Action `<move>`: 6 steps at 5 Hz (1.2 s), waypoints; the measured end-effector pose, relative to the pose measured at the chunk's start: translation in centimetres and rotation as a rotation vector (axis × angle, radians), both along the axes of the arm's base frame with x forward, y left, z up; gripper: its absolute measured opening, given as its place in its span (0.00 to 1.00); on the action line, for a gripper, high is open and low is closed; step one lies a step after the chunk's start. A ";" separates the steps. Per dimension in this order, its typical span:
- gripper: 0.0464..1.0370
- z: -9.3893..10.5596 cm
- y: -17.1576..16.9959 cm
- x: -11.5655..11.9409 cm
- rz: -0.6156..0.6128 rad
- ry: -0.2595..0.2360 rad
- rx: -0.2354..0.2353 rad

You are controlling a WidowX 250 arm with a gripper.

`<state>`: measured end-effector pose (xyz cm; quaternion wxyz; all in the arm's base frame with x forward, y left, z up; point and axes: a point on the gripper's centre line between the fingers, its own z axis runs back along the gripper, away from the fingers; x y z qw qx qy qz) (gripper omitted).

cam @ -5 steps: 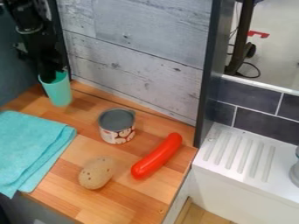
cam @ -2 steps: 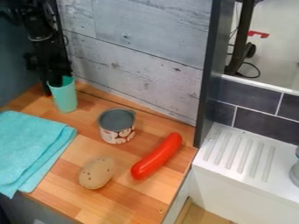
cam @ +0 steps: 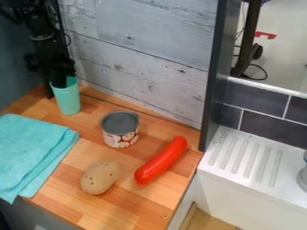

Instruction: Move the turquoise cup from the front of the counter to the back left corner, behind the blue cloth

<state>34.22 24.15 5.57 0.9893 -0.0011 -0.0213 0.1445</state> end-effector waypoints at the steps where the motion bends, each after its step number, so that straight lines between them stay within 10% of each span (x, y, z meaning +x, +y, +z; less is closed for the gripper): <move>1: 0.57 1.9 0.3 0.3 0.020 -0.031 0.021; 3: 0.98 6.1 -1.9 -2.8 0.019 -0.066 0.049; 5: 0.97 9.3 -11.4 -11.3 -0.194 0.030 0.161; 6: 0.97 9.2 -15.1 -13.2 -0.277 0.047 0.140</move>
